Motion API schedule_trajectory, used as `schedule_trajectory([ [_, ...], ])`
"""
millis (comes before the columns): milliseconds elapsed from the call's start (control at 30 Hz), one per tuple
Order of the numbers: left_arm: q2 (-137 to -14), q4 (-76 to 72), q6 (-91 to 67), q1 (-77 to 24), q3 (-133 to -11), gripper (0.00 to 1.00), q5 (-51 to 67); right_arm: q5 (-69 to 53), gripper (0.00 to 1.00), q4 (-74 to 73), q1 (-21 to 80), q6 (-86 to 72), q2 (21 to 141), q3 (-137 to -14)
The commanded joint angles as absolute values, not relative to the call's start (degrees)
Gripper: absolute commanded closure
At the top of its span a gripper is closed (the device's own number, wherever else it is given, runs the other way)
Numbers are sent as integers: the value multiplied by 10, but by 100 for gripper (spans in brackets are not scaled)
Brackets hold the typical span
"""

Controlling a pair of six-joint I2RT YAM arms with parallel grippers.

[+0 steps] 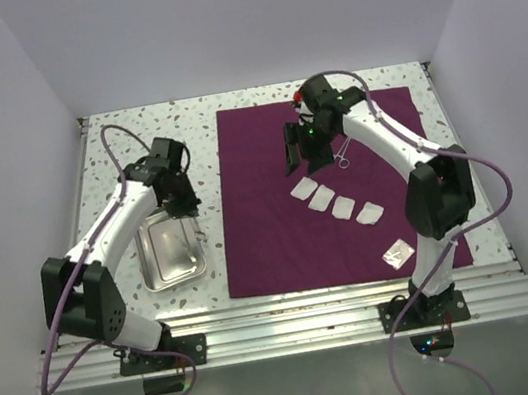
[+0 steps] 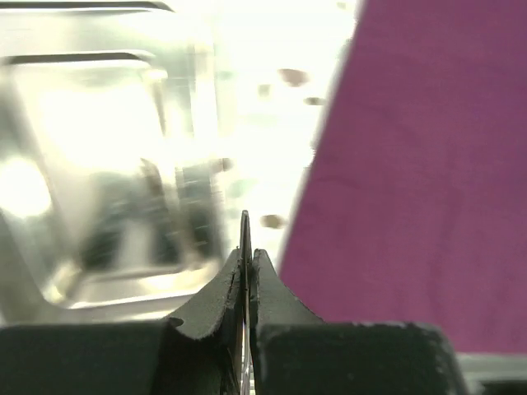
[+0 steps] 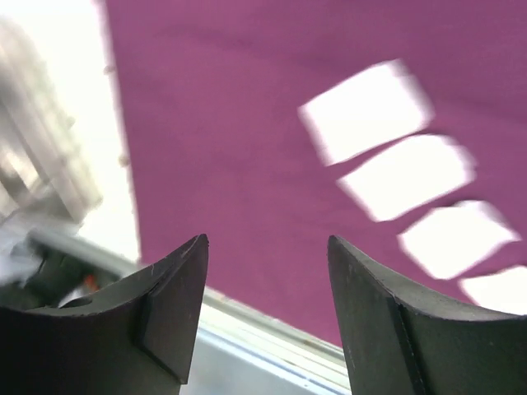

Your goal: Prepare the surgical pack

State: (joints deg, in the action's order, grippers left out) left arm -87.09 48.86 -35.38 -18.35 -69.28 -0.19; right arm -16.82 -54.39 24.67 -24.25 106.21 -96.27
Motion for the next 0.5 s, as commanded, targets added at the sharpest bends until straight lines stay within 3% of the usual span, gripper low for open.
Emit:
schedule_trajectory([
  [0,-826,599,-333,-180,-715,100,-183,-97,36,-612,222,-228,1109,-1023],
  [233,-870,626,-335,-174,-702,100,-269,7,35,-634,169,-244,1206,-1107],
  [433,-923,583,-319,-163,-694,93,-260,69,40,-618,119,-275,1261,-1136],
  [467,-927,577,-316,-161,-692,87,-261,73,41,-611,114,-274,1263,-1133],
])
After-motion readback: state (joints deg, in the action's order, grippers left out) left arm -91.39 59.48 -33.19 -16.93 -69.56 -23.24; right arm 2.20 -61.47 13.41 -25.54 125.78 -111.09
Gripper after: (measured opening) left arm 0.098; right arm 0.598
